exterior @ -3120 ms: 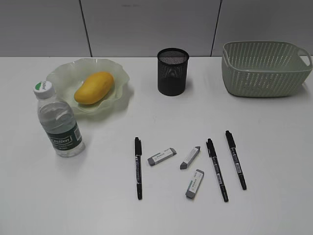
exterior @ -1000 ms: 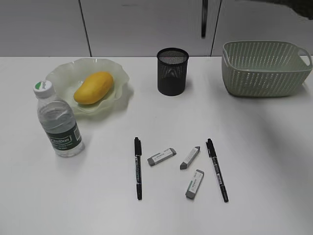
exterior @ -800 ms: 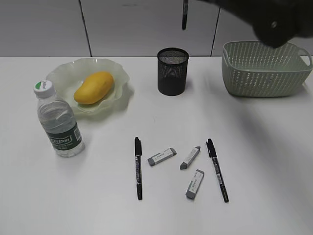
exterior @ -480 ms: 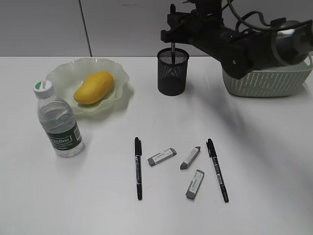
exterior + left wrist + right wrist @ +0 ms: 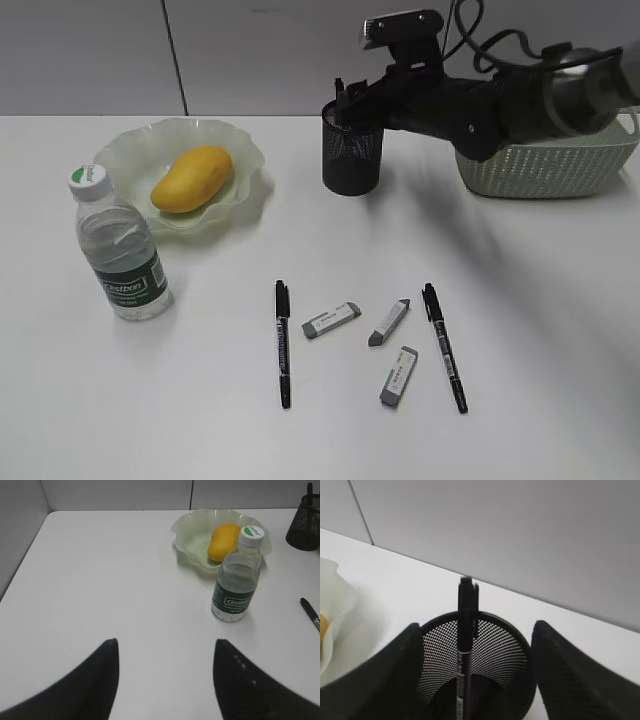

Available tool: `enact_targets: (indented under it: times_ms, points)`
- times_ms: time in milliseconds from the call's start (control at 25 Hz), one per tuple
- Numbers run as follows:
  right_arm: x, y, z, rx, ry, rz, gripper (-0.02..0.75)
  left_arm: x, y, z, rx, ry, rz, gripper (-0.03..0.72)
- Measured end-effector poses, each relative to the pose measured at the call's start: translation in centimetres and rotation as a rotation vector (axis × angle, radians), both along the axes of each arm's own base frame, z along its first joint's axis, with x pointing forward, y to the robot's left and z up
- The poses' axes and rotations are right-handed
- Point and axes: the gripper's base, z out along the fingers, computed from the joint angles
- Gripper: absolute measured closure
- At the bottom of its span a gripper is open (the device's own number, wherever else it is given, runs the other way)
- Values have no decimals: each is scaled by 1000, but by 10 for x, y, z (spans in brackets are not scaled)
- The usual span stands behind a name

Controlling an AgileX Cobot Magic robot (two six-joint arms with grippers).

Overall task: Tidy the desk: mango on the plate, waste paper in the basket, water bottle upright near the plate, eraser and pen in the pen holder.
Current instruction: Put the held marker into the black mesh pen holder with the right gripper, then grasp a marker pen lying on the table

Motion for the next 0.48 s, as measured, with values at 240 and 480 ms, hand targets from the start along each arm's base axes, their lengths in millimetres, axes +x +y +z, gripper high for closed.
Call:
enact_targets:
  times_ms: [240, 480]
  points:
    - [-43, -26, 114, -99, 118, -61, 169, 0, 0, 0, 1, 0, 1, 243]
    - [-155, -85, 162, -289, 402, -125, 223, 0, 0, 0, 1, -1, 1, 243]
